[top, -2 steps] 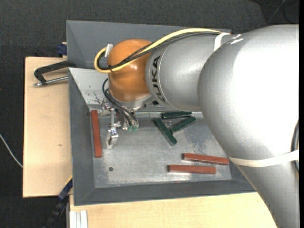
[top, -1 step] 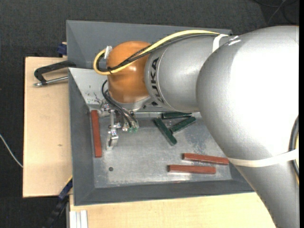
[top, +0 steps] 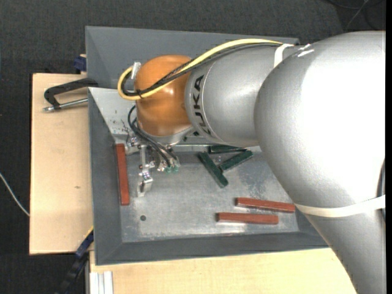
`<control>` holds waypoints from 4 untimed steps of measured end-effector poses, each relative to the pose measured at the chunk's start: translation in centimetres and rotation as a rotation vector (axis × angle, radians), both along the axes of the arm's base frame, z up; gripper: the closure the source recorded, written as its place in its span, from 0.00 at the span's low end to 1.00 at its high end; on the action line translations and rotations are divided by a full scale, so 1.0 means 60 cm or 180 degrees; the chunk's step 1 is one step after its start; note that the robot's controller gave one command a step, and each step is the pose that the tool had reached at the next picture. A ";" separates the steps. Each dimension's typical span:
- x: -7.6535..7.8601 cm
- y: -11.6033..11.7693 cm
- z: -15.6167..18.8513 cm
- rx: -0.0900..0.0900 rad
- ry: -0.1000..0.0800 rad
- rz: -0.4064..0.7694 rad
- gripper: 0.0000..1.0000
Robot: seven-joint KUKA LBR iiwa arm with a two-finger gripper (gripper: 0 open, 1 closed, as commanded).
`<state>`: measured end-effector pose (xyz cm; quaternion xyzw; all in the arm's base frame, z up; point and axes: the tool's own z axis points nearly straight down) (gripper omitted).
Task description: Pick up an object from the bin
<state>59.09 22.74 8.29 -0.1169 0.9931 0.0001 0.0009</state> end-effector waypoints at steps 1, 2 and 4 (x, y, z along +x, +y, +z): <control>-0.032 -0.073 -0.011 0.0010 -0.0008 0.2412 1.00; -0.032 -0.073 -0.011 0.0011 -0.0008 0.2411 1.00; -0.046 -0.063 0.056 0.0004 -0.0016 0.3070 0.00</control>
Offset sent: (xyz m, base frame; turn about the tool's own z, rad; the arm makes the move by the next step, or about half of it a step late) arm 0.0000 0.0000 0.0000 0.0000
